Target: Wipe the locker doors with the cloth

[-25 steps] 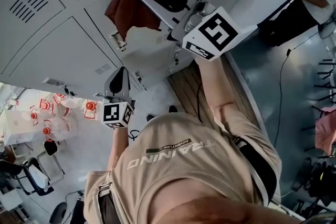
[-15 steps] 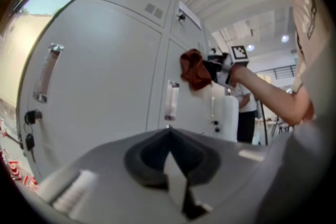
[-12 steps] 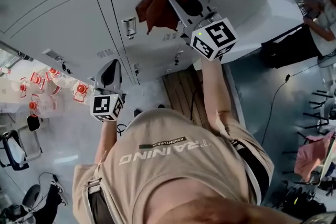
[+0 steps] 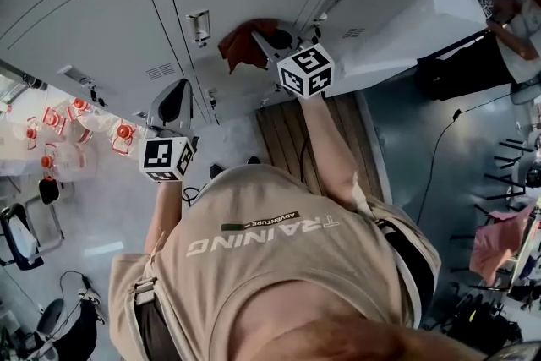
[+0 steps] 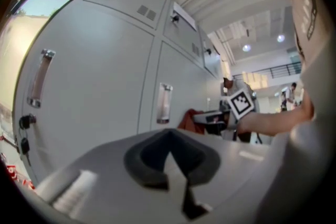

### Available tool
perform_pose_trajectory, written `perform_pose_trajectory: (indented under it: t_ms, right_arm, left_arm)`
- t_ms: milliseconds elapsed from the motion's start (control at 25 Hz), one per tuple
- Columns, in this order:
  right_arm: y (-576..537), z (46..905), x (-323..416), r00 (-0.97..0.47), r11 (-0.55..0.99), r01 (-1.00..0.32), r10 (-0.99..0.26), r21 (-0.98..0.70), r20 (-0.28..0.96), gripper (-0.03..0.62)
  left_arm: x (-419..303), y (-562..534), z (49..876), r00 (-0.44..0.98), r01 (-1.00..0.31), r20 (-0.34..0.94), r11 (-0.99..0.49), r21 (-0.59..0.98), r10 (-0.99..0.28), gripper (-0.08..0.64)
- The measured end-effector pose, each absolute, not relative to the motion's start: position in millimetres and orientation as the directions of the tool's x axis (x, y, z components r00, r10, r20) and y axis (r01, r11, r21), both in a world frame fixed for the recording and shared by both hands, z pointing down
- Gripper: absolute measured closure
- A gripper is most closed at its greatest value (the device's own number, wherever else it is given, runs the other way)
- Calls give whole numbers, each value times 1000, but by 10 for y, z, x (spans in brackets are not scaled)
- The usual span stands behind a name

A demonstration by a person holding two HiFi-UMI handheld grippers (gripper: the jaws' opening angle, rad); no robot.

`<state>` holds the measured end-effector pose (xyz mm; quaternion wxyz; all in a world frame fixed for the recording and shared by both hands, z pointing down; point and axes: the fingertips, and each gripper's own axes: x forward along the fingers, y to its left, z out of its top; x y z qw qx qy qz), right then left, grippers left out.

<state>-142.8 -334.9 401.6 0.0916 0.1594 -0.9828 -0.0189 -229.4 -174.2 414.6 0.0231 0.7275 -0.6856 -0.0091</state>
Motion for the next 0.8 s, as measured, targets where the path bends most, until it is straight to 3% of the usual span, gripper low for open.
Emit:
perform_pose_trajectory:
  t_ms: [600,800]
  right_arm:
    - [-3527,6336,-1122,-713,887,-458,-331,-54,618,565]
    - [-3305,6495,-918,-715,905,-422,-292,-59,636,565]
  left_arm:
    - [-2294,-1527,4521,19,-995,115,-8,96,-993,555]
    - [-2219,-1549,4659,46,-993,145,-29,114,-988,555]
